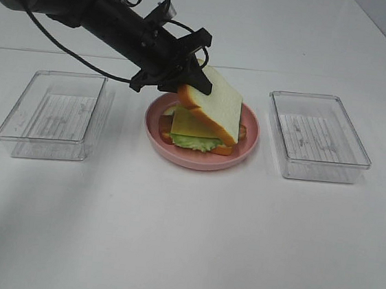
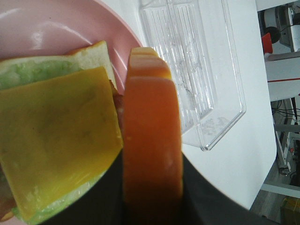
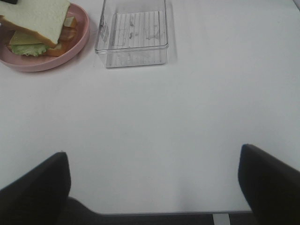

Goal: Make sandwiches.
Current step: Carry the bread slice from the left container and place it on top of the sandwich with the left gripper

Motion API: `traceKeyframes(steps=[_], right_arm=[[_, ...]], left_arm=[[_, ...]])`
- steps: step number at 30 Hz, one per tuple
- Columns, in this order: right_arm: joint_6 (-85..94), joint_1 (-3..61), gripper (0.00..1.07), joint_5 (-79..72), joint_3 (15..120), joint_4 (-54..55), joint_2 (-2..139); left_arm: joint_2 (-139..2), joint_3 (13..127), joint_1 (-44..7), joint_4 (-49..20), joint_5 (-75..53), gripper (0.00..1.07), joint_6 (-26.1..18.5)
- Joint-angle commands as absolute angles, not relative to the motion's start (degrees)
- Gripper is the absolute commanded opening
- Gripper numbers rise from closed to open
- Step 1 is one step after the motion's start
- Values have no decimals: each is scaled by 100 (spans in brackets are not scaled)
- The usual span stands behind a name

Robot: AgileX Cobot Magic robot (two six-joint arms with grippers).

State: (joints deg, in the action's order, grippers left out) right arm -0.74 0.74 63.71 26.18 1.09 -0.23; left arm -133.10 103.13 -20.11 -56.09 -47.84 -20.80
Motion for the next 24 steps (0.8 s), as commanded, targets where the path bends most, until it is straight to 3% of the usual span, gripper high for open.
traceKeyframes(steps=[1,14,16,17,19,20,21,22,23,24], right_arm=[[-40,80,94,6343,2613,120,-189],[-40,80,94,6343,2613,120,-189],[-40,80,94,6343,2613,120,-189],[-40,80,94,6343,2613,120,-189],[-40,80,94,6343,2613,120,-189],[-40,80,94,6343,2613,120,-189],[-40,80,94,6343,2613,120,-189],[-40,80,94,6343,2613,120,-189],[-40,80,94,6343,2613,120,-189],[-40,80,94,6343,2613,120,-189]], left_arm=[[-13356,10353,-2051,-5752,-4710,0,-2086],[-13493,10353,-2051,-5775,-4710,0,-2005],[-13493,10353,-2051,-5770,-4710,16,-2005],[-13493,10353,-2051,-5770,-4710,16,-2005],[-13493,10382,-2051,-5747,-4704,58,-1839],[-13493,10382,-2051,-5747,-4704,58,-1839],[-13493,10422,-2051,-5678,-4715,69,-1765],[-13493,10422,-2051,-5678,-4715,69,-1765],[-13493,10525,-2051,-5489,-4807,84,-1604],[-13493,10525,-2051,-5489,-4807,84,-1604]])
